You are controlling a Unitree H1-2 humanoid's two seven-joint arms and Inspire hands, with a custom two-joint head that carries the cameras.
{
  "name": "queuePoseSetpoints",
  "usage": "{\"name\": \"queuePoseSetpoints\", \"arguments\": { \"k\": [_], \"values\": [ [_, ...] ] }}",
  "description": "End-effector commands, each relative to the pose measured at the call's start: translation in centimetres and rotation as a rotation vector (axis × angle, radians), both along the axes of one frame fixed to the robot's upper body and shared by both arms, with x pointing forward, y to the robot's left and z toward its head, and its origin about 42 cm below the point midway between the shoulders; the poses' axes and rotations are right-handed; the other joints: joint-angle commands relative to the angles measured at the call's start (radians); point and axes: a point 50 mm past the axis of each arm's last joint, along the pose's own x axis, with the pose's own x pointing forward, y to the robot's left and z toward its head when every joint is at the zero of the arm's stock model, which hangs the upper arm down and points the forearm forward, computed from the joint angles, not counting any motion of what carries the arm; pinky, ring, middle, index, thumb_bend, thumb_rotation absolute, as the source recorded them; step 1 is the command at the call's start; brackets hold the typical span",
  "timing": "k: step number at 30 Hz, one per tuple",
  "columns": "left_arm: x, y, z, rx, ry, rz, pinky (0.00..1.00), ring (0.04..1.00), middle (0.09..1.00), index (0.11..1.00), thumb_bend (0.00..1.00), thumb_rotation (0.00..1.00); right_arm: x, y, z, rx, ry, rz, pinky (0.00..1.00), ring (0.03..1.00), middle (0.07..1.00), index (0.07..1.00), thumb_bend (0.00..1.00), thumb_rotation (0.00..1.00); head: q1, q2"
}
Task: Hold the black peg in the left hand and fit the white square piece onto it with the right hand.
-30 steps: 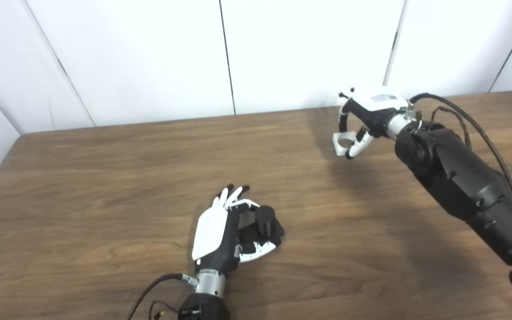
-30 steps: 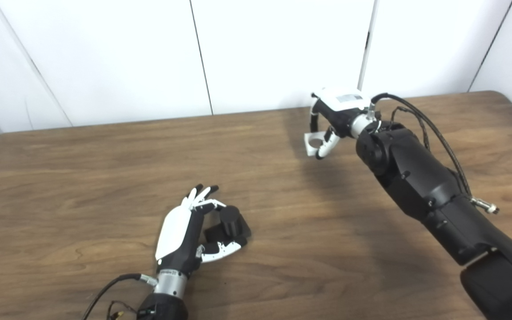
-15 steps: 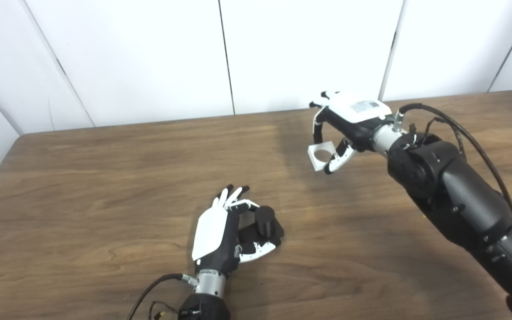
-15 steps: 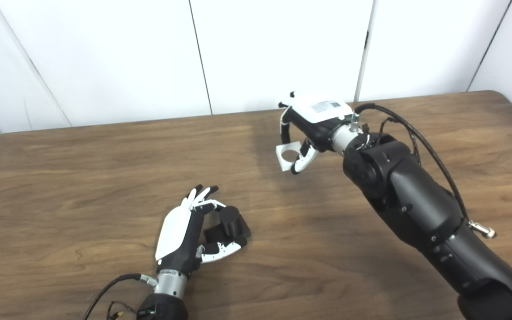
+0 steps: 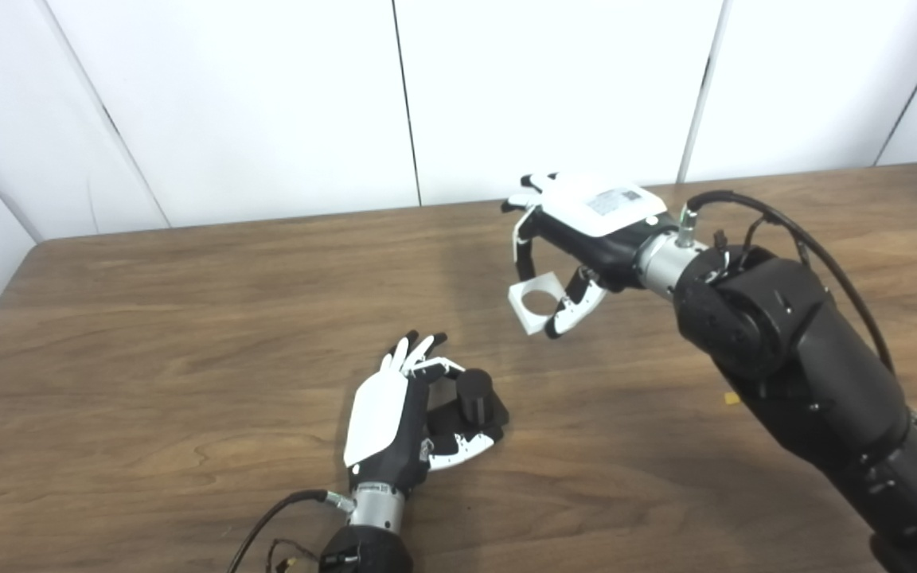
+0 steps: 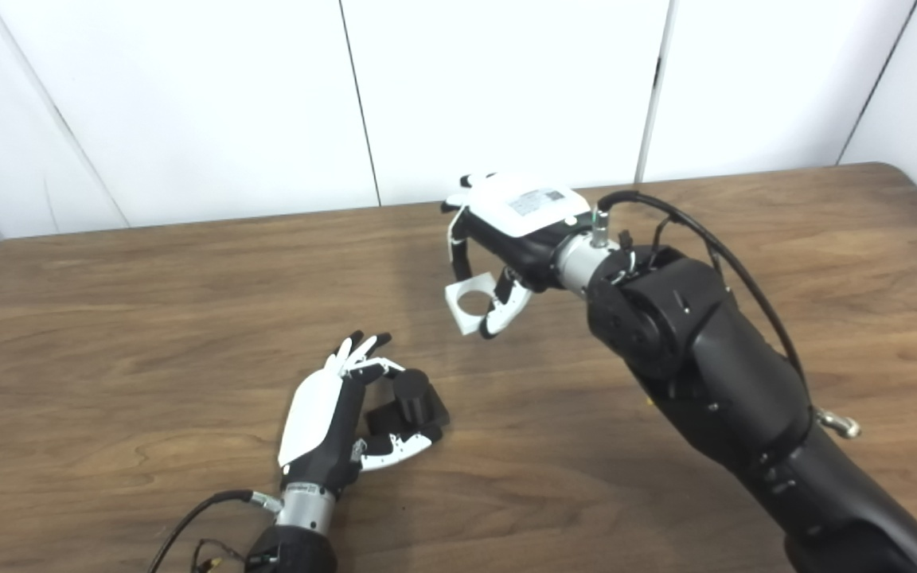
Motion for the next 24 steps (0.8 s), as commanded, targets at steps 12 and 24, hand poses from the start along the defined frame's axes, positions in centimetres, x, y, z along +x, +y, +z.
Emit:
{"name": "queuePoseSetpoints", "arguments": {
  "k": [12, 24],
  "values": [
    [-0.4, 0.4, -1.4, 0.049, 0.068, 0.008, 1.00, 1.000, 0.918, 0.491, 0.52, 0.07, -2.5, 2.3, 3.5, 0.016, 0.004, 0.102, 1.00, 1.000, 0.904, 0.487, 0.52, 0.14, 0.002, 0.008],
    [-0.4, 0.1, -1.2, 0.051, 0.067, 0.008, 1.00, 1.000, 0.916, 0.491, 0.52, 0.07, -2.3, 3.5, 2.9, 0.022, 0.055, 0.134, 1.00, 1.000, 0.897, 0.487, 0.52, 0.14, 0.008, 0.015]
  ]
}}
